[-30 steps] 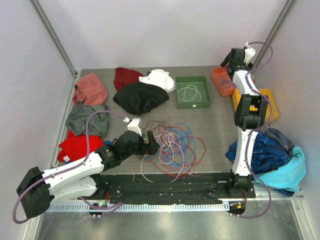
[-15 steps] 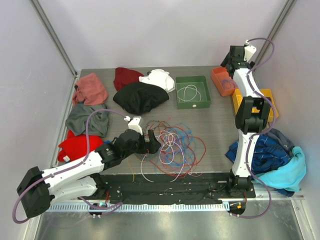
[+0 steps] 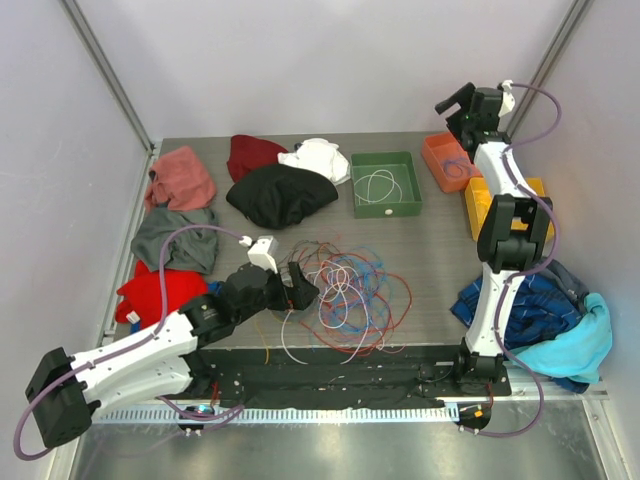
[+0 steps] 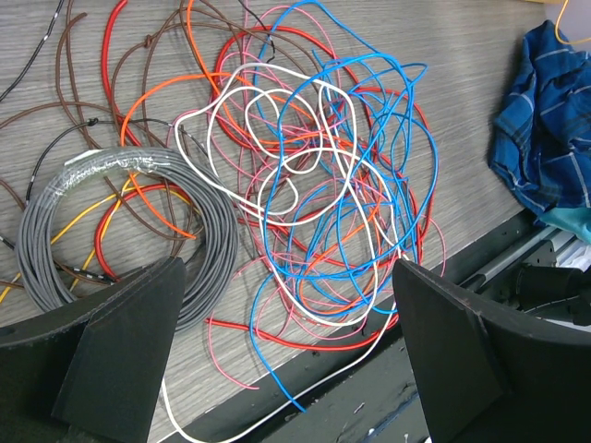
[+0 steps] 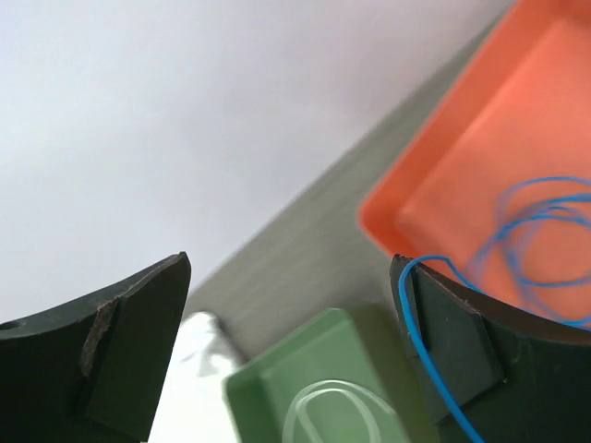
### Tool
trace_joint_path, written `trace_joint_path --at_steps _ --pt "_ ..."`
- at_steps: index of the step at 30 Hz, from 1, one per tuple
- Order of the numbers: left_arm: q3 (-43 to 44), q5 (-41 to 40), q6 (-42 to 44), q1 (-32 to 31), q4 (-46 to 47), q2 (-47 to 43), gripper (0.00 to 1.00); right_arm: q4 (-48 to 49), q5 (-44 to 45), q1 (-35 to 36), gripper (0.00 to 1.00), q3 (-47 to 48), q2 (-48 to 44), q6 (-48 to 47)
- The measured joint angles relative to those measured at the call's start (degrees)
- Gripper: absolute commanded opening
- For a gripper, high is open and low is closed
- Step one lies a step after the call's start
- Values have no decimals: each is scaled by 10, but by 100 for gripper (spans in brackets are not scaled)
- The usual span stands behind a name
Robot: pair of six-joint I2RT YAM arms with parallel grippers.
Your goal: Untangle the cables
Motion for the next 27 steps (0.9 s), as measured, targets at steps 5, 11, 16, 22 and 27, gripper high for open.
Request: trace_joint_path --at_steps 5,11,16,22,27 --pt "-2 -2 0 0 0 -3 100 57 -83 -13 100 6 18 114" --pt "-2 0 0 0 1 9 100 156 -172 -24 98 -10 30 223" --pt "-2 2 0 0 1 13 100 214 -203 -26 96 -36 29 212" --pt "-7 2 0 0 4 7 100 314 -177 -26 99 -195 -36 93" --pt "-16 7 0 0 13 7 100 569 -225 -48 90 -235 6 220"
